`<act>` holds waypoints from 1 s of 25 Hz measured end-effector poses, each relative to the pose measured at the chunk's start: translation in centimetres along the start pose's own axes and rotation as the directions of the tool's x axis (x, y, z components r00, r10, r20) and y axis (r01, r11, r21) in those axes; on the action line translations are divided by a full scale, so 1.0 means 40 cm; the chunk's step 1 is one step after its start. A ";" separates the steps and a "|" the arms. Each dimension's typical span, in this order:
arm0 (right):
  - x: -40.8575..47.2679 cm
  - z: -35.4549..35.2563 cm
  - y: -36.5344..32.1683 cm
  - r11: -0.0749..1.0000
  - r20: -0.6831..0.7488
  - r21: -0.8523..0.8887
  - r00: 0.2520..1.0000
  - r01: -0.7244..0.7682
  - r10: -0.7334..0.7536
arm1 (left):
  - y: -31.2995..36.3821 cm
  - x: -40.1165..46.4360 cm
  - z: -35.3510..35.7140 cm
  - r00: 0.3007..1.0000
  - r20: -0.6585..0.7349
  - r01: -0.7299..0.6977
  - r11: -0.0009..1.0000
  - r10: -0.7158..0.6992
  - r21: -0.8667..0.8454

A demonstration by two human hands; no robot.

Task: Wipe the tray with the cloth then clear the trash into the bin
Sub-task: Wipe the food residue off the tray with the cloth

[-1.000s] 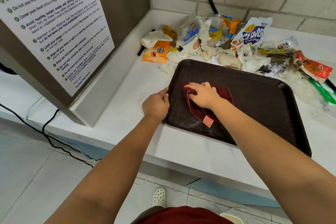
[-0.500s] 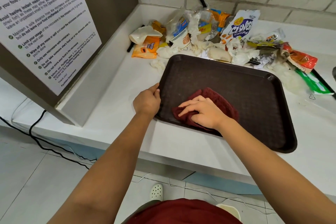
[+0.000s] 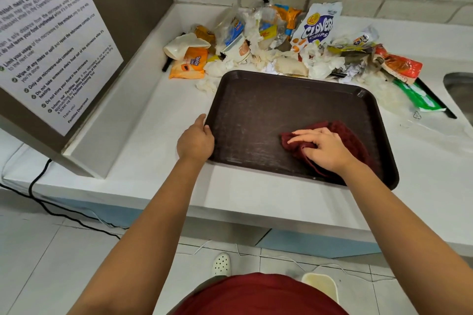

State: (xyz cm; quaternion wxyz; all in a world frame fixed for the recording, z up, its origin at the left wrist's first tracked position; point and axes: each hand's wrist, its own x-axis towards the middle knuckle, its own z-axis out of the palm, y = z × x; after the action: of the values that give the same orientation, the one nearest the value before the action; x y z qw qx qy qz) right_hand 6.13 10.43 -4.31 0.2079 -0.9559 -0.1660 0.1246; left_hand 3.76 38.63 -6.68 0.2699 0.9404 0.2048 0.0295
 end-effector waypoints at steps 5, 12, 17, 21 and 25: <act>0.018 -0.045 0.022 0.998 0.185 0.054 0.982 0.033 -0.043 | -0.008 -0.017 0.014 0.998 -0.068 0.007 0.998 -0.011 -0.060; -0.089 -0.110 0.028 0.932 0.173 0.358 0.985 -0.054 -0.009 | 0.000 -0.010 0.031 0.992 -0.115 0.044 0.997 -0.051 -0.068; -0.137 0.035 -0.040 0.987 0.077 -0.122 0.992 0.106 -0.097 | -0.002 -0.010 0.029 0.994 -0.104 0.039 0.998 -0.045 -0.056; -0.084 0.071 -0.104 0.980 0.052 -0.166 0.994 0.107 -0.100 | -0.005 -0.013 0.022 0.996 -0.086 0.008 0.999 -0.011 -0.038; 0.003 0.100 -0.203 0.974 0.156 -0.129 0.974 0.186 -0.165 | -0.004 -0.012 0.023 0.997 -0.081 0.015 0.999 -0.018 -0.044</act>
State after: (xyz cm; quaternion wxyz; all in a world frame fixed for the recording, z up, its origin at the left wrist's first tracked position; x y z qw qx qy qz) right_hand 2.86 18.88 -4.28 0.1364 -0.9383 -0.2731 0.1624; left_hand 3.43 38.11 -7.53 0.2820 0.9306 0.2228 0.0701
